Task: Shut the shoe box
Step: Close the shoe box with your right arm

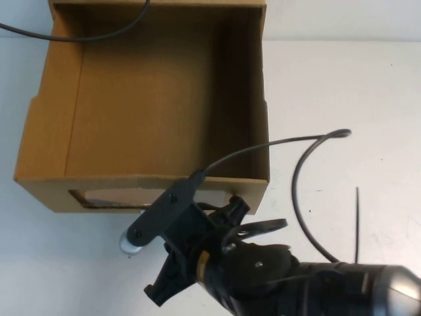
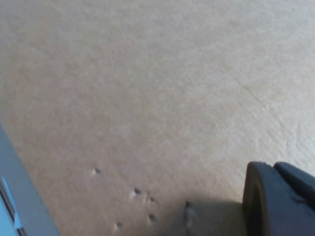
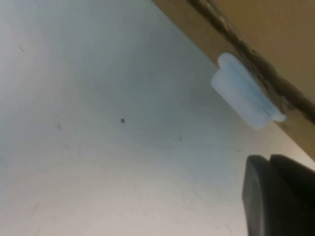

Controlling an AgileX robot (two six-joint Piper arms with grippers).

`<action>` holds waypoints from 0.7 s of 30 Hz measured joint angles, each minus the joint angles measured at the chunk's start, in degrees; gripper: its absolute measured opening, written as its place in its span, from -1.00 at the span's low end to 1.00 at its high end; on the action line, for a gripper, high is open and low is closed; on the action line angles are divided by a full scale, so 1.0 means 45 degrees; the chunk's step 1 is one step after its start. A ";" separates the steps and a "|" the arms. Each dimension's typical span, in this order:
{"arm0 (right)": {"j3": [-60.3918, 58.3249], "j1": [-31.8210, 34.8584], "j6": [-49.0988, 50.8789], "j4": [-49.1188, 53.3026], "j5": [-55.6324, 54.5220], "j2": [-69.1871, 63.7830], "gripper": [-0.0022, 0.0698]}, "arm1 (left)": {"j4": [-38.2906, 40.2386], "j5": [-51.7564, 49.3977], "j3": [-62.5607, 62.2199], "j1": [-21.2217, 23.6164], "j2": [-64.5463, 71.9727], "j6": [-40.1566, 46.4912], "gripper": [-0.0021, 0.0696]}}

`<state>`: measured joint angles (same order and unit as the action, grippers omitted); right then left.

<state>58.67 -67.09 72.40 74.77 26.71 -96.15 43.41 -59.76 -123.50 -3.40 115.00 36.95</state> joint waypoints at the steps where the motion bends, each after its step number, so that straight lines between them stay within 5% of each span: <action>1: 0.0119 0.0000 0.0000 0.0050 0.0064 -0.0125 -0.97 | 0.0000 0.0000 0.0000 0.0000 0.0000 0.0000 -0.96; 21: 0.1185 0.0539 0.0050 0.0508 -0.0115 -0.0783 -0.97 | 0.0022 0.0000 -0.0022 0.0000 0.0000 0.0000 -0.96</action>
<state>64.00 -64.66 72.63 77.05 26.20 -99.68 43.51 -59.76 -123.60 -3.40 115.00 36.95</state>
